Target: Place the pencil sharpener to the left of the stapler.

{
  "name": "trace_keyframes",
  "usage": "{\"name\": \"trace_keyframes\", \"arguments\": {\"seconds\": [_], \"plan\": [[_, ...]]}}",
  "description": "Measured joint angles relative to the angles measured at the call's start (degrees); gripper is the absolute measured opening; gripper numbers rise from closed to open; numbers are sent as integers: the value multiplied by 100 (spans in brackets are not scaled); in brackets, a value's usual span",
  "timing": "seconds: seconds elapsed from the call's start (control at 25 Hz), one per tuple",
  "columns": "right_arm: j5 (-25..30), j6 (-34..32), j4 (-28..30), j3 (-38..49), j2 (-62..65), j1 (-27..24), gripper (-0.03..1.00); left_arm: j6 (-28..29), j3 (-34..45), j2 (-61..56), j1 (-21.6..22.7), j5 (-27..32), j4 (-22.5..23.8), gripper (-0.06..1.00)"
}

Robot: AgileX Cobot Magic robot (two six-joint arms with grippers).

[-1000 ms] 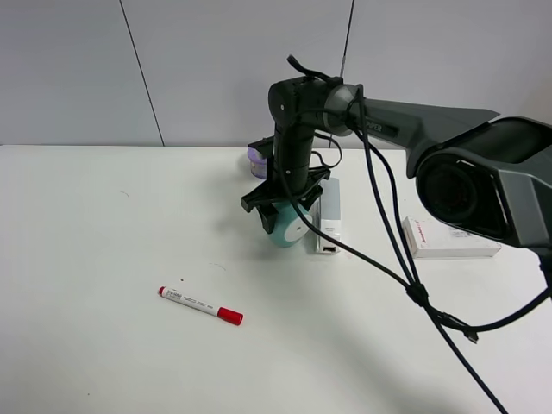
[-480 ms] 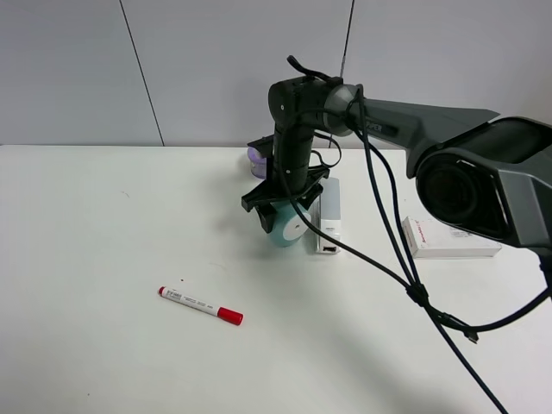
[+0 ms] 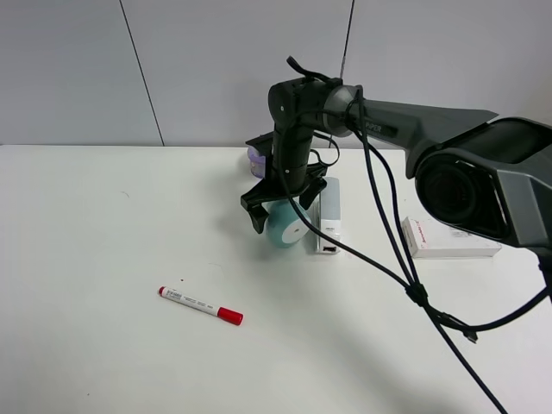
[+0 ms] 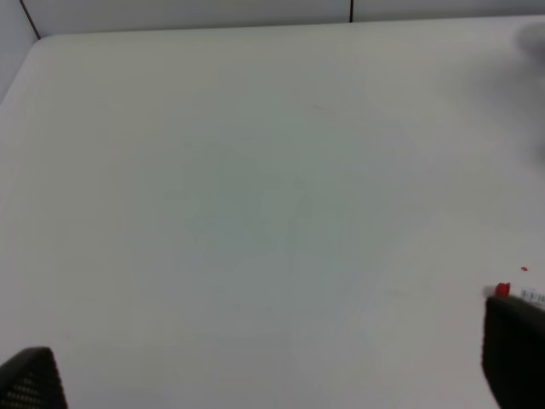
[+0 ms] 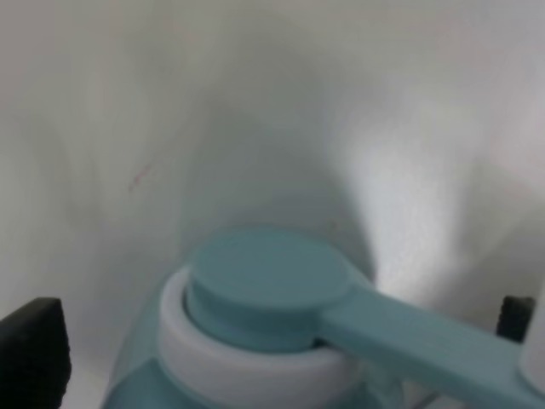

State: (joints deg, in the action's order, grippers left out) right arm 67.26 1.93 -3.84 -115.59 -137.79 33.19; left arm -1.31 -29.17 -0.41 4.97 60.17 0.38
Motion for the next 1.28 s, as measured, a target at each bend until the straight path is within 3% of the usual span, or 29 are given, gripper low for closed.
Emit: {"name": "trace_keyframes", "arguments": {"seconds": [0.24, 0.44, 0.92, 1.08, 1.28], "plan": [[207, 41, -83, -1155, 391, 0, 99, 0, 0, 0, 0, 0, 0, 99], [214, -138, -616, -1903, 909, 0, 99, 0, 0, 0, 0, 0, 0, 99], [243, -2, -549, -1979, 1606, -38, 99, 0, 0, 0, 0, 0, 0, 99], [230, 78, -85, -1177, 2016, -182, 99, 0, 0, 0, 0, 0, 0, 99], [275, -26, 279, 684, 2879, -478, 99, 0, 0, 0, 0, 0, 0, 99]]}}
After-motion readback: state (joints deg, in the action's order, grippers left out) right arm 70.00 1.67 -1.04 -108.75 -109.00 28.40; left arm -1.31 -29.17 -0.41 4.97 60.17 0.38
